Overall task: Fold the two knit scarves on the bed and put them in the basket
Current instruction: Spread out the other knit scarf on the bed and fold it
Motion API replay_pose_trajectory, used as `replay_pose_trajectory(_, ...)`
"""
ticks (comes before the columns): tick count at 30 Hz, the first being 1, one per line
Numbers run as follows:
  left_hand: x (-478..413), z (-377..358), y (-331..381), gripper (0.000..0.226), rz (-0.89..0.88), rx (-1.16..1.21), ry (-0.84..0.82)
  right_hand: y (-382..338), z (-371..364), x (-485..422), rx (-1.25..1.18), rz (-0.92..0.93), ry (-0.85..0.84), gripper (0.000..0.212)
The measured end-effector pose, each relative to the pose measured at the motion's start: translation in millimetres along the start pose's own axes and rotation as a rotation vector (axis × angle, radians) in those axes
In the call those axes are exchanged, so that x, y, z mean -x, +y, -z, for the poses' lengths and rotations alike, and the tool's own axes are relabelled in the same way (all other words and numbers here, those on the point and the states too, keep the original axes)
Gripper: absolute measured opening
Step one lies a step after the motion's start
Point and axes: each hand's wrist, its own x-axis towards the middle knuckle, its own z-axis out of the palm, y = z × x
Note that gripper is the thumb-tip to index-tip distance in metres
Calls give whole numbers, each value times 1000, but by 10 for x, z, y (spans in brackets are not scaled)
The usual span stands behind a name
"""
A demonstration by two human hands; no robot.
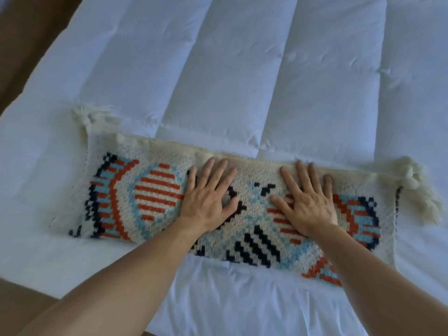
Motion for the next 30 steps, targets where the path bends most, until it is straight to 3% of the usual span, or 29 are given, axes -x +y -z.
replay_pose_trajectory(4, 80, 11, -229, 74, 101, 8, -31, -44, 68, 3, -30, -43, -60, 78)
replay_pose_trajectory(6, 118, 90, -218, 73, 85, 40, 3, -168, 163, 42, -39, -21, -6, 78)
replay_pose_trajectory(9, 140, 226, -119, 67, 20, 95, 118, -553, 301, 53, -53, 182, 112, 77)
replay_pose_trajectory(13, 227, 188, -296, 67, 113, 102, 115, -919, 291, -114, -37, 401, 55, 74)
replay_pose_trajectory(17, 204, 64, -704, 79, 187, 35, -61, -901, 194, -350, -11, 266, -26, 74)
replay_pose_trajectory(21, 31, 65, -1000, 90, 277, 83, -128, -966, 180, -462, -6, 132, -79, 80)
replay_pose_trajectory(25, 59, 127, -1081, 82, 216, 140, -76, -1149, 309, -389, -27, 113, -8, 80)
replay_pose_trajectory(28, 138, 167, -1090, 70, 84, 157, 76, -1515, 393, -362, -68, 297, 123, 75)
replay_pose_trajectory(30, 237, 105, -1184, 63, 32, 135, 86, -1708, 350, -404, -74, 370, 83, 72)
